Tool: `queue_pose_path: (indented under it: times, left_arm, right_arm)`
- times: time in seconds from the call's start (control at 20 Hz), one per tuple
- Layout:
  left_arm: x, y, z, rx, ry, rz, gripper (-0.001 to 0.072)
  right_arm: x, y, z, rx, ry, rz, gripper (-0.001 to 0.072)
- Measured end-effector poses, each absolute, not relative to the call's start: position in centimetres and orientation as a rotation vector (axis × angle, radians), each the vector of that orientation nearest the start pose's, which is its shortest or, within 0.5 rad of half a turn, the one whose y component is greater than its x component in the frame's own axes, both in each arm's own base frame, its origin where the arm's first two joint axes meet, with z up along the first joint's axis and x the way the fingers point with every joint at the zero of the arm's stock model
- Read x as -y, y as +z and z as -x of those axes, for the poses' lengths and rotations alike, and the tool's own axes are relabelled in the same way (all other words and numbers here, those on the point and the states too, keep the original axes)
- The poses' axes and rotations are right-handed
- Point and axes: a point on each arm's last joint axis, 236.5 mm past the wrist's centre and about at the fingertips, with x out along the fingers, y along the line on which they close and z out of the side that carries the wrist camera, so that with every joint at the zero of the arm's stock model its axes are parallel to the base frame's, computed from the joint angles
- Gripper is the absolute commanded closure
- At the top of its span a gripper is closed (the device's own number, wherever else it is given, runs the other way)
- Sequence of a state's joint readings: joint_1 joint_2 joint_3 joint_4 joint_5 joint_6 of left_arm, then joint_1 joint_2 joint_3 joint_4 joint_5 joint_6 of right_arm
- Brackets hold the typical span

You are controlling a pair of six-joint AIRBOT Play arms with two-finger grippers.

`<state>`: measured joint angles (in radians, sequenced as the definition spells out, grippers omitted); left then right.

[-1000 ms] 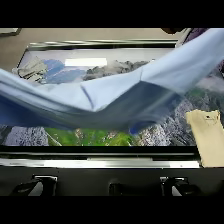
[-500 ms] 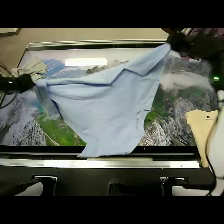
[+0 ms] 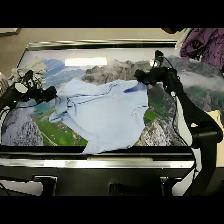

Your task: Fold the clothes and pants, and hang the long-sleeved shirts on hangers.

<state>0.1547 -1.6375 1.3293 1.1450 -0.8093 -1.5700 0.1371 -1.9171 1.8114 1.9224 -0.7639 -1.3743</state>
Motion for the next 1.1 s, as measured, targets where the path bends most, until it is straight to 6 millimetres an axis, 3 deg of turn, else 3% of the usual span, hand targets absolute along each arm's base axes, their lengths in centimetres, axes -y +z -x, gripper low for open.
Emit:
queue_pose_path:
  times: [0.05, 0.1, 0.25, 0.4, 0.55, 0.65, 0.7, 0.85, 1.0, 1.1]
  left_arm:
    - [-1.0, -4.1, -50.8, -1.069, 0.023, 0.527, 0.0150]
    - [-1.4, -3.5, -50.8, -1.075, 0.022, 0.537, 0.0102]
    - [-4.0, -0.3, -50.0, -1.066, 0.028, 0.550, 0.0102]
    - [-7.4, 2.6, -47.2, -1.064, 0.058, 0.566, 0.0103]
    - [-9.3, 2.2, -42.7, -1.110, 0.102, 0.607, 0.0103]
    - [-9.3, 0.7, -39.6, -1.156, 0.128, 0.642, 0.0103]
    - [-9.1, -0.2, -38.3, -1.178, 0.135, 0.658, 0.0103]
    - [-7.9, -2.5, -35.5, -1.243, 0.141, 0.689, 0.0103]
    - [-6.8, -3.9, -34.1, -1.285, 0.134, 0.699, 0.0103]
    - [-6.5, -4.2, -33.7, -1.296, 0.132, 0.701, 0.0103]
  right_arm:
    - [-14.1, -0.2, -60.4, -0.936, 0.160, -0.463, 0.0317]
    - [-13.8, 0.1, -59.5, -0.968, 0.169, -0.447, 0.0315]
    - [-11.2, 2.7, -56.5, -1.041, 0.208, -0.359, 0.0301]
    - [-7.3, 5.2, -51.6, -1.131, 0.234, -0.288, 0.0298]
    - [-5.1, 4.5, -44.8, -1.241, 0.246, -0.342, 0.0295]
    - [-6.1, 2.6, -39.1, -1.322, 0.275, -0.418, 0.0271]
    - [-7.1, 1.5, -36.1, -1.356, 0.290, -0.467, 0.0236]
    - [-11.1, -1.5, -29.0, -1.394, 0.338, -0.607, 0.0234]
    - [-14.9, -4.3, -24.1, -1.415, 0.359, -0.687, 0.0223]
    - [-16.6, -5.8, -22.5, -1.423, 0.349, -0.710, 0.0222]
